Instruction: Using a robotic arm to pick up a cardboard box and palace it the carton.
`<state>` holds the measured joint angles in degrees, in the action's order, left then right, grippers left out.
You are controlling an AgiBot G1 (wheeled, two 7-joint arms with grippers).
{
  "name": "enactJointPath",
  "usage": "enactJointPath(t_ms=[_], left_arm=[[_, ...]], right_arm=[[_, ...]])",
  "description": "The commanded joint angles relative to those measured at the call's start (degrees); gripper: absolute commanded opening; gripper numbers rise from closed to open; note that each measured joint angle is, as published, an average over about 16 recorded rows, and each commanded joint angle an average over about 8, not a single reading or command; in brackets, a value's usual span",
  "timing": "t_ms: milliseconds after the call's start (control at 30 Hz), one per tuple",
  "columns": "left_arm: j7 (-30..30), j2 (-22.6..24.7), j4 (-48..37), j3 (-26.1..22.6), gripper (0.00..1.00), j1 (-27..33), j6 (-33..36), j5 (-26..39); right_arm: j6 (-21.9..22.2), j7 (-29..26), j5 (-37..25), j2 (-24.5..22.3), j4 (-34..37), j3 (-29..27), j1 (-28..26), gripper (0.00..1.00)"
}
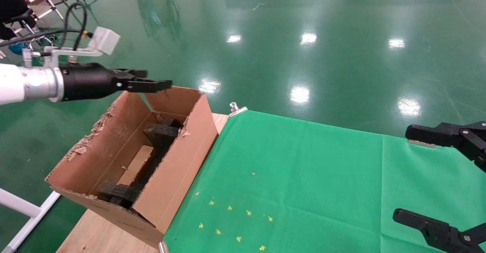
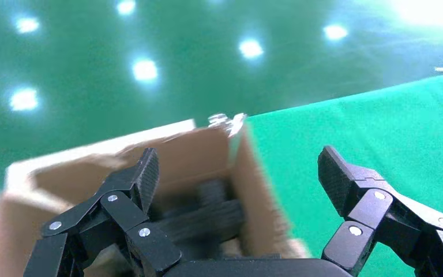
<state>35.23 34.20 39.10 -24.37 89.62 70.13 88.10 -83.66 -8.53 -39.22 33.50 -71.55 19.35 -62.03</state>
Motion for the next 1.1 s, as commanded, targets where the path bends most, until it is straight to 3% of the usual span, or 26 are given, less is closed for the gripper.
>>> enactJointPath(t_ms=[33, 1100], left_arm=[[-1.2, 0.0, 1.7, 0.4, 1.0, -1.4, 0.8, -2.2], [-20.1, 0.7, 28.3, 6.9, 1.0, -23.0, 12.8, -37.9]], right_arm=[[0.0, 0.0, 0.0, 0.0, 0.0, 0.0, 0.0, 1.0], [0.0, 0.0, 0.0, 0.0, 0.0, 0.0, 0.0, 1.0]])
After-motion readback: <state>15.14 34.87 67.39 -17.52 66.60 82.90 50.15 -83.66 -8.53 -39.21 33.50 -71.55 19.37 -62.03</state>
